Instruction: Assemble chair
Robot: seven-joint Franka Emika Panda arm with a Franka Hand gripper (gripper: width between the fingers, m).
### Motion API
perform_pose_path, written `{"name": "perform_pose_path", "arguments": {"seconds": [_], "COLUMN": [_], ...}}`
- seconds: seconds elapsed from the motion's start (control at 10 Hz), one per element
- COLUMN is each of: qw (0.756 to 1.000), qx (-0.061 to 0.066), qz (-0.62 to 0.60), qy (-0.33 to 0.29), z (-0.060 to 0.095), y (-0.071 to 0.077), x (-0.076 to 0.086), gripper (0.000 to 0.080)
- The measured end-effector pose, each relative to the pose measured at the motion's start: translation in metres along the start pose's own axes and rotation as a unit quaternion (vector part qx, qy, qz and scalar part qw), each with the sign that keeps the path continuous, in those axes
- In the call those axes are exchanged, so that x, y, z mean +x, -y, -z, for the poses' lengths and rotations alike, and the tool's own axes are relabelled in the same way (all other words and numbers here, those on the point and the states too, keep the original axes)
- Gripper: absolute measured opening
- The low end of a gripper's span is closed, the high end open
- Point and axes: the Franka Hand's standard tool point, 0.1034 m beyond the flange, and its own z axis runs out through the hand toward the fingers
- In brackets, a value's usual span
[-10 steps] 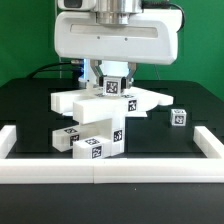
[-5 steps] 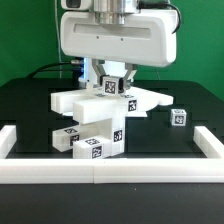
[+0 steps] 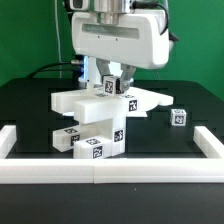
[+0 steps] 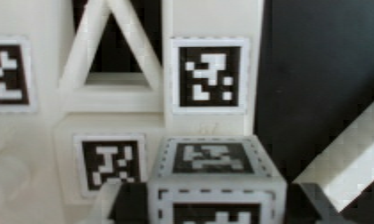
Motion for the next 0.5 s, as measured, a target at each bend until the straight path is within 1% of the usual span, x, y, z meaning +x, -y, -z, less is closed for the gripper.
{"name": "perform_pose_path", "arguments": {"seconds": [0.2,0.3,0.4,0.5], "qw": [1.000,1.000,0.999,0.999], "qx": [0.000,0.000,-0.001,-0.002], "qz": [-0.004,0.001,0.038,0.052], "qy": [0.000,0.000,-0.004,-0.005], "z": [-0.0001,-0.0001,-0.0002,0.0001], "y": [0.0001,0.0001,0.0010,0.0024], "x": [-0.0002,-0.0002,-0.0007,-0.0023], "gripper": [0.0288,0.0499,0.0499,0.0622]}}
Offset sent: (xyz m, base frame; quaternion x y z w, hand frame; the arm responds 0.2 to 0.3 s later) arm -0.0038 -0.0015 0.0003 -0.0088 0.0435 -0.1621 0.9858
